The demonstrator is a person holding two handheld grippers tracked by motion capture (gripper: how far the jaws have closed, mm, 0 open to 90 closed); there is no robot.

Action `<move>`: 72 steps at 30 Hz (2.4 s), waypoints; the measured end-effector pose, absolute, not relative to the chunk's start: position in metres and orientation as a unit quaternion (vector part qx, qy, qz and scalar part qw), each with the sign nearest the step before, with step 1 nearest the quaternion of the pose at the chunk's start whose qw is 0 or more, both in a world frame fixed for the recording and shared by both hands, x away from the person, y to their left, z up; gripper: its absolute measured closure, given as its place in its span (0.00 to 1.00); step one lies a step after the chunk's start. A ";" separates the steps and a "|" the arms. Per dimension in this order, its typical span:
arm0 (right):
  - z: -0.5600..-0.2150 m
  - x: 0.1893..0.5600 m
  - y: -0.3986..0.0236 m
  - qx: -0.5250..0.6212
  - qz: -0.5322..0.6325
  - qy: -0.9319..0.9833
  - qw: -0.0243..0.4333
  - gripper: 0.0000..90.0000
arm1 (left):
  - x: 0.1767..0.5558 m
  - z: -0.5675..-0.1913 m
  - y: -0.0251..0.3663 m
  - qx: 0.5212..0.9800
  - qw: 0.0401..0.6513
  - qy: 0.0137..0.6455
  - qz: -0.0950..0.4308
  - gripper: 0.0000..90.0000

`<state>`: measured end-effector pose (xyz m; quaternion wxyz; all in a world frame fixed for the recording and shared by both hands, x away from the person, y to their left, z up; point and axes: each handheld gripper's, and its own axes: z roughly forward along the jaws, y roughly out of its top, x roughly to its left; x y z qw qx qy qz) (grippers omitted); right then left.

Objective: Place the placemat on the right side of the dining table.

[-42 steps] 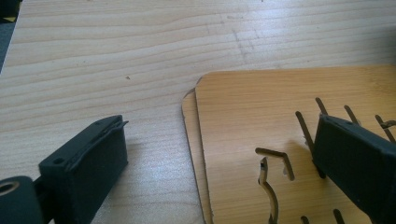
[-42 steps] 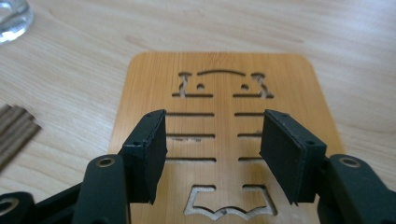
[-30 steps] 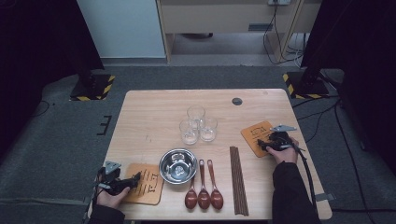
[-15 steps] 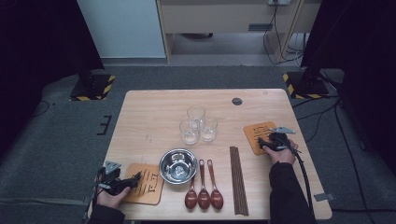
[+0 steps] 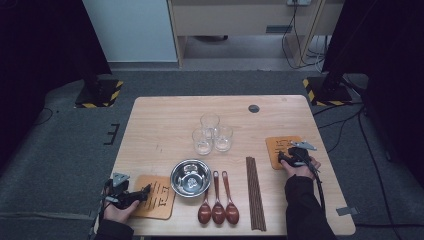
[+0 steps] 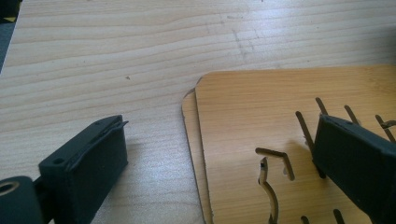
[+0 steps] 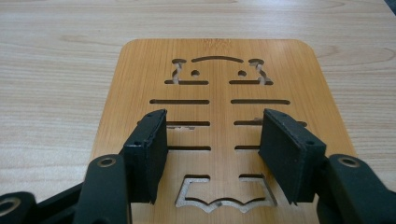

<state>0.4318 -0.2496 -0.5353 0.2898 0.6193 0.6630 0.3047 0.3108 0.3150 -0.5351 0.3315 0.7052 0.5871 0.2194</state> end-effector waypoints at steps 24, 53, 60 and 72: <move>-0.535 0.431 -0.242 0.642 0.306 0.637 0.297 0.41 | 0.311 -0.535 0.315 0.705 0.332 0.587 0.220 0.02; -0.473 0.411 -0.258 0.523 0.470 0.638 0.313 0.43 | 0.311 -0.535 0.315 0.705 0.332 0.587 0.219 0.02; -0.464 0.409 -0.253 0.495 0.484 0.651 0.310 0.41 | 0.311 -0.535 0.315 0.705 0.332 0.587 0.219 0.02; -0.443 0.402 -0.231 0.441 0.541 0.666 0.262 0.41 | 0.311 -0.535 0.315 0.706 0.331 0.587 0.219 0.02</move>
